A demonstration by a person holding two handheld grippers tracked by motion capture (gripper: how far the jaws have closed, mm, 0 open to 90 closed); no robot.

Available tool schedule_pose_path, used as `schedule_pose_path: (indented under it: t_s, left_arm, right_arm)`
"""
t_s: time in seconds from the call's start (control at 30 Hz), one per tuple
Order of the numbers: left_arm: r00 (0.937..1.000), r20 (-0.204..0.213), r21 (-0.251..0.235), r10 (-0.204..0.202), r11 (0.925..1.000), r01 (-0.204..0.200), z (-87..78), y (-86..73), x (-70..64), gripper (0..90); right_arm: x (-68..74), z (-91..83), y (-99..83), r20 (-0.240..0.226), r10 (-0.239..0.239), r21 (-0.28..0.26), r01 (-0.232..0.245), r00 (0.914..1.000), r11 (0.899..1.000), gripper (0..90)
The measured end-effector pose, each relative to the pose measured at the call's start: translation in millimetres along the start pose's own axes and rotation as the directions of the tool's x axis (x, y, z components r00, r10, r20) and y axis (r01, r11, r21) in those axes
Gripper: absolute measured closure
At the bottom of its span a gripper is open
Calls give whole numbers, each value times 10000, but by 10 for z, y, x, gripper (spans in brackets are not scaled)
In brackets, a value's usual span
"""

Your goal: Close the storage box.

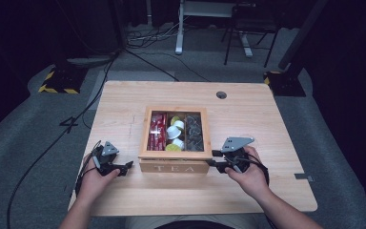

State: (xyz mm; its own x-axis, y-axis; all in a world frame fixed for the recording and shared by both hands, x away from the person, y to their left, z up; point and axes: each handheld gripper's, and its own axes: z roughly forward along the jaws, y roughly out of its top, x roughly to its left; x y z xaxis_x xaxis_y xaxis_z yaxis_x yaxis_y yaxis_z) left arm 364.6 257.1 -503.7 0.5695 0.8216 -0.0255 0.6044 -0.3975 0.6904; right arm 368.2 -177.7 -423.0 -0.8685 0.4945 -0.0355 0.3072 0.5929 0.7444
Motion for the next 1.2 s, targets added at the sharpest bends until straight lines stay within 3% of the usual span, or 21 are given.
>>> schedule_pose_path:
  t_s: [0.4, 0.47, 0.5, 0.63, 0.83, 1.07, 1.2]
  left_arm:
    - [10000, 0, -1, -4, 10000, 4, 0, 0, 0, 180]
    - [10000, 1, -1, -5, 10000, 5, 0, 0, 0, 180]
    - [10000, 0, -11, -5, 10000, 5, 1, 0, 0, 180]
    - [10000, -8, -8, 8, 10000, -8, 1, 1, 2, 179]
    - [10000, 3, -33, -15, 10000, 15, 2, 0, 2, 180]
    - [10000, -33, -30, -73, 10000, 73, -31, -34, 4, 180]
    - [9999, -68, -25, -139, 9999, 138, -54, -59, 4, 180]
  right_arm:
    - [12, 34, -26, -49, 0, 392, 1, 10000, 9992, 579]
    - [12, 37, -29, -51, 12, 428, -10, 10000, 9991, 560]
    - [12, 39, -31, 8, -7, 480, 6, 10000, 9988, 502]
    - [35, 9, 21, 16, -110, -278, 110, 9999, 9996, 388]
    - [18, -6, 81, -138, -69, -526, 62, 9999, 9986, 366]
    - [-162, -209, 135, -238, 457, -1236, -483, 9987, 9912, 312]
    - [-290, -370, 115, -184, 658, -1452, -678, 9977, 9871, 227]
